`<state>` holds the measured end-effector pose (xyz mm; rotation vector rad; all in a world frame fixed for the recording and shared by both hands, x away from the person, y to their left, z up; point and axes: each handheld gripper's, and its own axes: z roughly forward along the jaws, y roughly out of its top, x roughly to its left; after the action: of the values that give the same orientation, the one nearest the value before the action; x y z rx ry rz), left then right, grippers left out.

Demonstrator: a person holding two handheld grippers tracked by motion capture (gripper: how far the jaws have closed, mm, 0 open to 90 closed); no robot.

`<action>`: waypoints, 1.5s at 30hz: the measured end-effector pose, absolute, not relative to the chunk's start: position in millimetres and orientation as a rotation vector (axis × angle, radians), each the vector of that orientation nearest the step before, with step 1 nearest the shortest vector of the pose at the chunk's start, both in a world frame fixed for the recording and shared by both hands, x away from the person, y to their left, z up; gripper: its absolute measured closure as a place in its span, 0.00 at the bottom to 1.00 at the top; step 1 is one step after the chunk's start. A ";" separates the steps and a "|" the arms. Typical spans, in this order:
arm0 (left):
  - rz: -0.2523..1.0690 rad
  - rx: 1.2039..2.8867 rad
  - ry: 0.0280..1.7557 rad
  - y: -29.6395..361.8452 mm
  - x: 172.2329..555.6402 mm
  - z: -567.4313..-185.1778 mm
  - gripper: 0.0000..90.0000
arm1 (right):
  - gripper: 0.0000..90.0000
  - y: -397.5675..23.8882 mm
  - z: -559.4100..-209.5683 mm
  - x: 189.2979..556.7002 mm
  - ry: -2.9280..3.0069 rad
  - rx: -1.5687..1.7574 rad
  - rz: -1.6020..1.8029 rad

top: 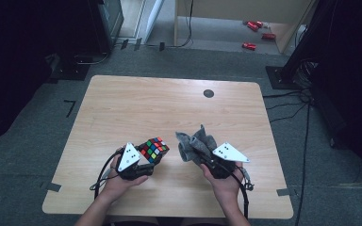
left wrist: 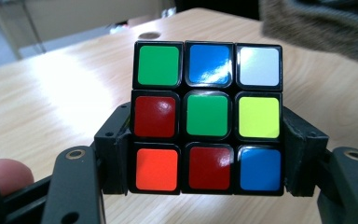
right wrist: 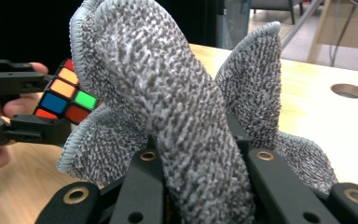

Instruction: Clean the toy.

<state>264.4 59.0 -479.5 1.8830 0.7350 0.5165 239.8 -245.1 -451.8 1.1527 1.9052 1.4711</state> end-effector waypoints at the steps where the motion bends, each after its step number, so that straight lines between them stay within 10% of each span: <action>1: 0.521 1.889 0.756 59.3 265.9 -480.6 0.38 | 0.85 -247.3 -452.5 240.7 1.901 1.163 1.462; 45: 0.513 1.993 1.005 59.0 303.1 -510.6 0.36 | 0.82 -287.9 -517.0 274.6 1.974 1.405 1.102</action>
<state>303.1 59.0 -510.6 1.9926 1.0049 0.5132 274.6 -287.9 -517.0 1.4045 1.9735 1.1015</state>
